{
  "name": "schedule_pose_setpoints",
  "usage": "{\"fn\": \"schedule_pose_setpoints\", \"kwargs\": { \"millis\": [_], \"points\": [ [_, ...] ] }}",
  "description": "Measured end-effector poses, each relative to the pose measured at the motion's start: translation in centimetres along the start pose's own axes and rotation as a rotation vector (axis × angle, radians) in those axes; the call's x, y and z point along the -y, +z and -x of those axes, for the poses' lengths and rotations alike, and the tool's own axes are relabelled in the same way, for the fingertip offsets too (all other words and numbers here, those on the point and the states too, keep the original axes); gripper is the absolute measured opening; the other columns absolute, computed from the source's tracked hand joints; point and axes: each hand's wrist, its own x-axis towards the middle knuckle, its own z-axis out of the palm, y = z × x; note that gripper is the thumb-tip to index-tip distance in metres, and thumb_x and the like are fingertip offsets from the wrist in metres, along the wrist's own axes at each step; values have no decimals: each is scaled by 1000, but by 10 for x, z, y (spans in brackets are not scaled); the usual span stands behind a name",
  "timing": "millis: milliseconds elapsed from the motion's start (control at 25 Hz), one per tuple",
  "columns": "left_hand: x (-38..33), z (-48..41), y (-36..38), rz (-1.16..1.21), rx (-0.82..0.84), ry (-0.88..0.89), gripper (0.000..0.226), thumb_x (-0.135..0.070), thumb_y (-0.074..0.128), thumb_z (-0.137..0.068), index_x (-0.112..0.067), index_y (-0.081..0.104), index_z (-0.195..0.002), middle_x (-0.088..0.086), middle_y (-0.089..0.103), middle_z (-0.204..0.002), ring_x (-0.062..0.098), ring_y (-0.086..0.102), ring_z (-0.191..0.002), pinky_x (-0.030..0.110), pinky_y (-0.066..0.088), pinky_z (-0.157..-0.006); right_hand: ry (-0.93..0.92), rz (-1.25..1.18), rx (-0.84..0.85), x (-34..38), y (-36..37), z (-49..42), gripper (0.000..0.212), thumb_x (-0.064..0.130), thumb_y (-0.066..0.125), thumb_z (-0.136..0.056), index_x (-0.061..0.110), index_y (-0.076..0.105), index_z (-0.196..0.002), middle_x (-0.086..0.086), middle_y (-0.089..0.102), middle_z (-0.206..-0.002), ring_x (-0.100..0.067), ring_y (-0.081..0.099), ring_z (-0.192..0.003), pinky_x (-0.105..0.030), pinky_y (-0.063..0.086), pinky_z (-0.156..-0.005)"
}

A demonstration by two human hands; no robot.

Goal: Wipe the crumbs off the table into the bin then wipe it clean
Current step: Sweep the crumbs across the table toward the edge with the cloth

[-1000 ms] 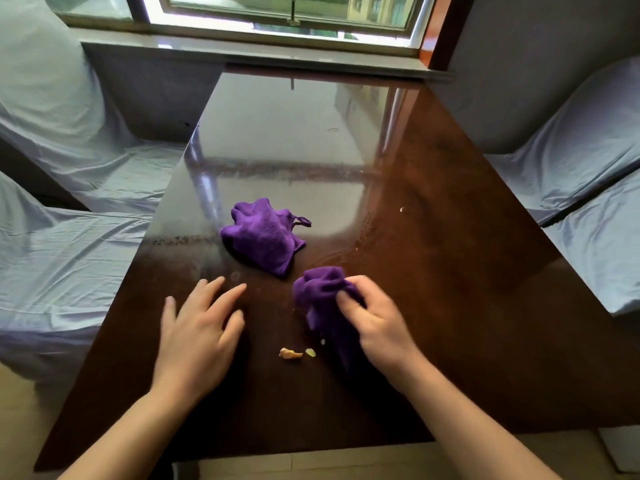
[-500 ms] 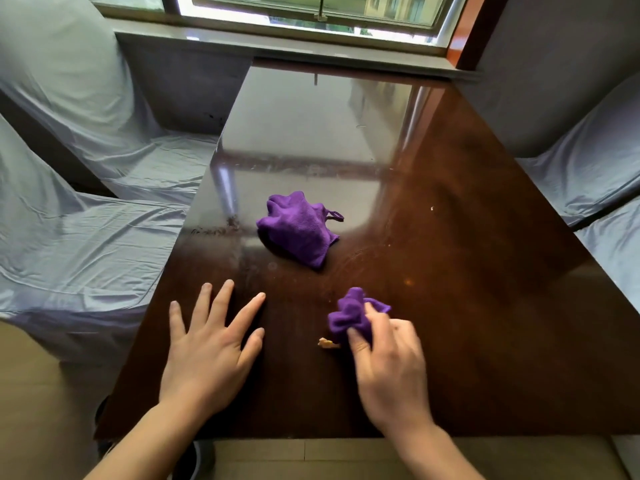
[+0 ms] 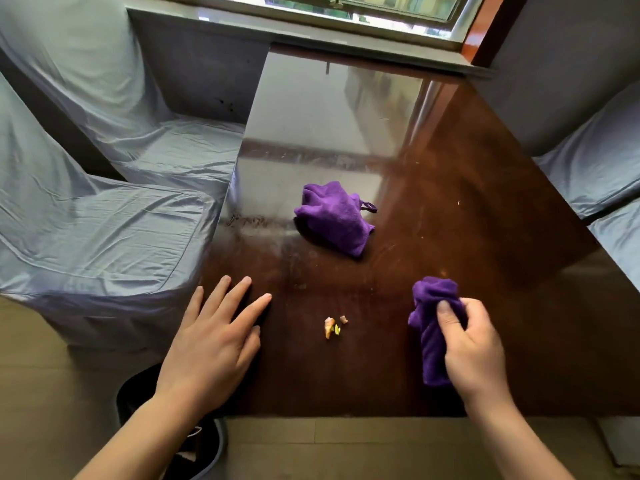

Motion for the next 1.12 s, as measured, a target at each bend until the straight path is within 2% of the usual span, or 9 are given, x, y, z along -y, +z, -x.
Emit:
{"fn": "schedule_pose_setpoints", "kwargs": {
  "millis": [160, 280, 400, 520, 640, 840, 960, 1040, 1120],
  "points": [
    [-2, 0, 3, 7, -35, 7, 55, -43, 29, -89, -33, 47, -139, 3, 40, -153, 27, 29, -145, 53, 22, -118, -296, 253, 1, 27, 57, 31, 24, 25, 61, -93, 9, 63, -110, -15, 67, -95, -37, 60, -87, -42, 47, -75],
    [4, 0, 1, 89, -48, 12, 54, -43, 31, -89, -31, 47, -139, 0, 37, -154, 22, 25, -146, 48, 16, -120, -484, 200, 151, 58, 105, 63, 34, 37, 52, -93, 11, 64, -113, -7, 69, -99, -29, 59, -87, -42, 50, -77],
    [10, 5, -8, 346, -136, -60, 50, -30, 44, -88, -21, 53, -136, 1, 44, -150, 18, 31, -143, 36, 15, -120, -237, -172, 289, 75, 114, 56, 18, 38, 53, -96, 22, 61, -98, 6, 69, -88, -14, 61, -80, -40, 50, -74],
    [19, 23, -10, 391, -166, -96, 52, -27, 43, -90, -20, 47, -141, -3, 40, -152, 8, 23, -145, 24, 11, -119, -81, -282, 164, 57, 80, 33, 27, 47, 52, -91, 21, 60, -93, 9, 69, -77, -7, 61, -69, -32, 47, -64],
    [22, 34, 0, 450, -181, -83, 53, -23, 47, -92, -19, 39, -145, -8, 31, -156, -2, 11, -146, 12, 7, -116, -116, -19, 60, 32, 53, 27, 38, 59, 44, -85, 26, 57, -99, 8, 66, -88, -20, 63, -82, -36, 45, -68],
    [23, 37, 8, 557, -211, -91, 59, -26, 43, -88, -17, 38, -146, -10, 27, -156, -3, 8, -146, 19, 12, -118, -458, 265, 7, 57, 111, 67, 26, 18, 70, -87, 5, 63, -108, -15, 69, -109, -38, 58, -91, -48, 49, -82],
    [29, 40, 11, 561, -216, -47, 59, -23, 45, -88, -13, 36, -146, -4, 27, -157, 2, 8, -147, 17, 9, -118, -517, 218, 61, 83, 152, 95, 24, 20, 67, -89, 6, 63, -107, -13, 69, -112, -35, 59, -93, -48, 50, -83],
    [29, 42, 10, 646, -225, -52, 59, -22, 46, -88, -13, 37, -146, -3, 31, -156, 2, 11, -147, 17, 12, -118, -418, 67, 120, 90, 156, 94, 18, 24, 62, -92, 13, 62, -106, -9, 69, -108, -30, 59, -94, -42, 47, -83],
    [30, 44, 9, 748, -252, -78, 58, -21, 46, -88, -13, 38, -145, -3, 34, -154, 0, 15, -146, 16, 14, -117, -257, -77, 101, 88, 146, 79, 15, 32, 57, -94, 19, 60, -101, -2, 68, -92, -28, 62, -87, -39, 45, -73]
  ]
}}
